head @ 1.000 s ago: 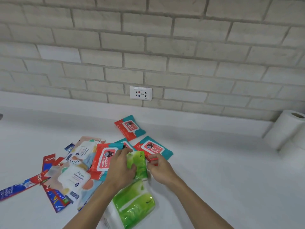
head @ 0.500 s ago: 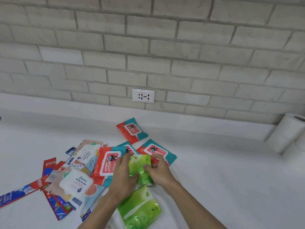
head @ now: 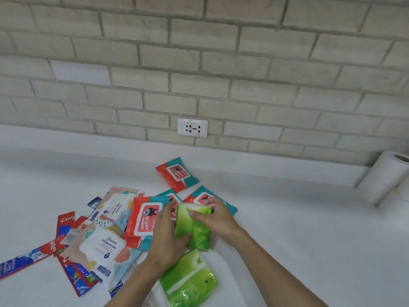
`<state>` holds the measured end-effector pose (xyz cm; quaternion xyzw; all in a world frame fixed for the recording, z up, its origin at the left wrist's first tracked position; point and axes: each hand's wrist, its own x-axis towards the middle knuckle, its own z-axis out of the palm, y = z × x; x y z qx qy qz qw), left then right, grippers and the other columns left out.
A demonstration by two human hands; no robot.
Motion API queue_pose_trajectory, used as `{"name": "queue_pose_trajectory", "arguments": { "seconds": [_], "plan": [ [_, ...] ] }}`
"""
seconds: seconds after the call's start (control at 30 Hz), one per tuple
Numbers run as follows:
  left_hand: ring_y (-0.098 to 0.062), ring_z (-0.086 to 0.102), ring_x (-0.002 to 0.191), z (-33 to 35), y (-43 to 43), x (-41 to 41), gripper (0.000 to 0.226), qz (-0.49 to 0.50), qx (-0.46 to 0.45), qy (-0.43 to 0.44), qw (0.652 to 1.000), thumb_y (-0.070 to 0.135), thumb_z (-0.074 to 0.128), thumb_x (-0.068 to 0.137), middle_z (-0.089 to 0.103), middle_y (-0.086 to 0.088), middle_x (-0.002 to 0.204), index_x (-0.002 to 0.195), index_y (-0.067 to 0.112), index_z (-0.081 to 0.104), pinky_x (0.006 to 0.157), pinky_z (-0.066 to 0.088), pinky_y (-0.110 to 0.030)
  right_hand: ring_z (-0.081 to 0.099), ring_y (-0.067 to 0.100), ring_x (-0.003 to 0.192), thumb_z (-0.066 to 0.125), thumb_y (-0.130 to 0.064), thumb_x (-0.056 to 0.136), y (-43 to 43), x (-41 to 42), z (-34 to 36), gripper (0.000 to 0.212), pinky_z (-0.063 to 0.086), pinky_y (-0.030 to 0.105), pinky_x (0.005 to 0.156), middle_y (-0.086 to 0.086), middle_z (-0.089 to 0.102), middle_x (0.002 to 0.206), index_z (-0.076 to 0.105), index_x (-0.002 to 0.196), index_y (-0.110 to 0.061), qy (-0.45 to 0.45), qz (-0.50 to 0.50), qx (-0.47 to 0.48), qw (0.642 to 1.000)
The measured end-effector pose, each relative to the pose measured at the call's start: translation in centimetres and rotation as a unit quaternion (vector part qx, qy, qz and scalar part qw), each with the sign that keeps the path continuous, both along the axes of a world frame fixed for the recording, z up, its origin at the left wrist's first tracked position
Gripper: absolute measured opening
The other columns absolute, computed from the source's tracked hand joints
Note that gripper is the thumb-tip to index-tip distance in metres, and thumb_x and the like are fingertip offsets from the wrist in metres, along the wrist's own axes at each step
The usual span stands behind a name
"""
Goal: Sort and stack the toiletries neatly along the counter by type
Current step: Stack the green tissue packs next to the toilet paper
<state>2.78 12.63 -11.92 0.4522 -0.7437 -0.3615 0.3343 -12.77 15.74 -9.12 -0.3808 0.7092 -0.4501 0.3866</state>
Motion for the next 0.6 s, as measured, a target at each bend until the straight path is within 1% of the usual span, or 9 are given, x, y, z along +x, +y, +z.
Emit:
{"name": "queue_pose_trajectory", "arguments": {
  "seconds": [0.03, 0.1, 0.17, 0.27, 0.37, 0.4, 0.47, 0.53, 0.6],
  "plan": [
    [-0.013, 0.056, 0.112, 0.0, 0.0, 0.0, 0.094, -0.013, 0.029, 0.006, 0.999, 0.014, 0.087, 0.065, 0.050, 0.009, 0.123, 0.139, 0.027, 0.029, 0.090, 0.054, -0.030, 0.065, 0.014, 0.097, 0.085, -0.036, 0.070, 0.0, -0.1, 0.2, 0.049, 0.059, 0.034, 0.082, -0.004, 0.061, 0.107, 0.050, 0.103, -0.029, 0.012, 0.006, 0.003, 1.000],
    [-0.014, 0.061, 0.108, 0.0, 0.0, 0.0, 0.090, -0.034, 0.073, 0.021, 0.997, 0.012, 0.084, 0.070, 0.055, 0.012, 0.116, 0.139, 0.027, 0.028, 0.080, 0.056, -0.024, 0.065, 0.014, 0.097, 0.087, -0.037, 0.066, -0.1, -0.2, 0.7, 0.049, 0.059, 0.035, 0.083, -0.004, 0.062, 0.109, 0.052, 0.100, -0.029, 0.036, 0.023, 0.002, 0.999],
    [-0.011, 0.062, 0.103, 0.3, 0.2, 0.0, 0.087, -0.040, 0.088, 0.030, 0.995, 0.012, 0.082, 0.073, 0.056, 0.014, 0.113, 0.140, 0.025, 0.028, 0.074, 0.054, -0.017, 0.064, 0.013, 0.099, 0.087, -0.037, 0.065, 0.1, -0.5, 1.3, 0.049, 0.058, 0.034, 0.082, -0.006, 0.061, 0.113, 0.055, 0.100, -0.029, 0.055, 0.041, -0.007, 0.998],
    [-0.005, 0.064, 0.092, 0.9, 0.2, -0.1, 0.079, -0.045, 0.113, 0.054, 0.991, 0.012, 0.080, 0.075, 0.059, 0.014, 0.106, 0.138, 0.023, 0.033, 0.069, 0.055, -0.017, 0.065, 0.009, 0.096, 0.086, -0.032, 0.069, 0.4, -0.9, 2.3, 0.044, 0.058, 0.032, 0.083, -0.008, 0.066, 0.109, 0.063, 0.105, -0.025, 0.071, 0.056, -0.034, 0.995],
    [-0.012, 0.068, 0.091, 1.0, -0.3, -0.3, 0.075, -0.041, 0.161, 0.095, 0.981, 0.015, 0.080, 0.076, 0.062, 0.002, 0.111, 0.136, 0.022, 0.037, 0.075, 0.059, -0.028, 0.067, 0.009, 0.092, 0.085, -0.031, 0.071, 0.6, -1.5, 3.1, 0.037, 0.057, 0.032, 0.084, -0.008, 0.069, 0.101, 0.067, 0.103, -0.023, 0.076, 0.034, -0.072, 0.994],
    [-0.015, 0.068, 0.093, 1.1, -0.5, -0.4, 0.073, -0.037, 0.177, 0.105, 0.978, 0.020, 0.080, 0.075, 0.062, -0.001, 0.113, 0.135, 0.023, 0.038, 0.079, 0.059, -0.034, 0.067, 0.010, 0.092, 0.084, -0.030, 0.072, 0.7, -1.8, 3.4, 0.034, 0.057, 0.029, 0.083, -0.007, 0.069, 0.100, 0.067, 0.101, -0.022, 0.071, 0.021, -0.086, 0.994],
    [-0.016, 0.068, 0.096, 1.4, -0.6, -0.6, 0.070, -0.030, 0.206, 0.121, 0.971, 0.030, 0.081, 0.073, 0.062, -0.001, 0.116, 0.131, 0.026, 0.041, 0.083, 0.058, -0.038, 0.066, 0.011, 0.094, 0.083, -0.028, 0.074, 1.1, -2.4, 3.9, 0.029, 0.056, 0.027, 0.080, -0.005, 0.068, 0.099, 0.066, 0.097, -0.022, 0.051, -0.009, -0.113, 0.992],
    [-0.018, 0.068, 0.097, 2.1, -0.4, -1.1, 0.070, -0.037, 0.253, 0.161, 0.953, 0.036, 0.080, 0.071, 0.065, -0.002, 0.114, 0.130, 0.023, 0.045, 0.084, 0.057, -0.039, 0.067, 0.015, 0.096, 0.082, -0.029, 0.075, 1.6, -3.1, 4.4, 0.029, 0.058, 0.034, 0.081, -0.002, 0.069, 0.100, 0.064, 0.097, -0.020, 0.016, -0.043, -0.135, 0.990],
    [-0.023, 0.071, 0.094, 3.1, -0.1, -2.1, 0.064, -0.064, 0.313, 0.218, 0.922, 0.034, 0.078, 0.073, 0.070, -0.008, 0.108, 0.127, 0.016, 0.048, 0.080, 0.058, -0.040, 0.068, 0.022, 0.097, 0.081, -0.027, 0.077, 2.2, -3.8, 4.7, 0.031, 0.058, 0.043, 0.082, 0.006, 0.070, 0.105, 0.063, 0.100, -0.017, -0.033, -0.078, -0.150, 0.985]
  ]
}}
